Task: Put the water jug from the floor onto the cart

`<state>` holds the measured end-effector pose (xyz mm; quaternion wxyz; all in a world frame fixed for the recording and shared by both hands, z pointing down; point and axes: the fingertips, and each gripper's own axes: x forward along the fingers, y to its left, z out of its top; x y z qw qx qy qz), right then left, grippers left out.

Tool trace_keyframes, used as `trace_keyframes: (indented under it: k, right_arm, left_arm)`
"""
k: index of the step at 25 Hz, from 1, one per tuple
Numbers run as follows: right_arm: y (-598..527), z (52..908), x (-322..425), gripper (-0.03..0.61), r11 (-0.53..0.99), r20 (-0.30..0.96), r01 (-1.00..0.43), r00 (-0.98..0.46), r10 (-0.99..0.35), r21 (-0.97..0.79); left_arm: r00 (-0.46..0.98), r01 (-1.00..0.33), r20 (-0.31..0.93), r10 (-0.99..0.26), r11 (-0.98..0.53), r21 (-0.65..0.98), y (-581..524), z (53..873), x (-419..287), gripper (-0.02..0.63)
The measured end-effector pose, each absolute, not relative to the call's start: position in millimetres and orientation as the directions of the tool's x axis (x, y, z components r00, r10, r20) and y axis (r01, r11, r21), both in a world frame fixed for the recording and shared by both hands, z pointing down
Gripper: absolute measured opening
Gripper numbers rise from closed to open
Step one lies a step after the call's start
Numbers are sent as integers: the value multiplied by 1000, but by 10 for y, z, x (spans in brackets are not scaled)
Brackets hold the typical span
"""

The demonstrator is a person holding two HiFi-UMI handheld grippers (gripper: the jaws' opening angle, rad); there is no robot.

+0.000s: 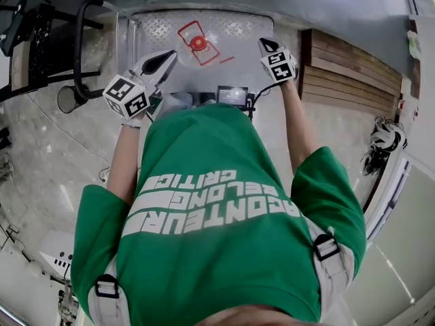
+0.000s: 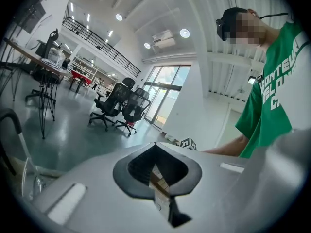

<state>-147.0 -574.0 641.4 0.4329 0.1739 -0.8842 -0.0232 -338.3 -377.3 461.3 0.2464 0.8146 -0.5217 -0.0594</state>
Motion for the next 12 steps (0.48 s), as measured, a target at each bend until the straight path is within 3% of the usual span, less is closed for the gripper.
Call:
trace_keyframes:
  k: [12]
  right_arm:
    - [-5456,5416,-1032,-6,940,616,-284,-711,-339,190]
  left_arm:
    - [456,-840,167,-874,-361,406,-3825,4443,-2825,15]
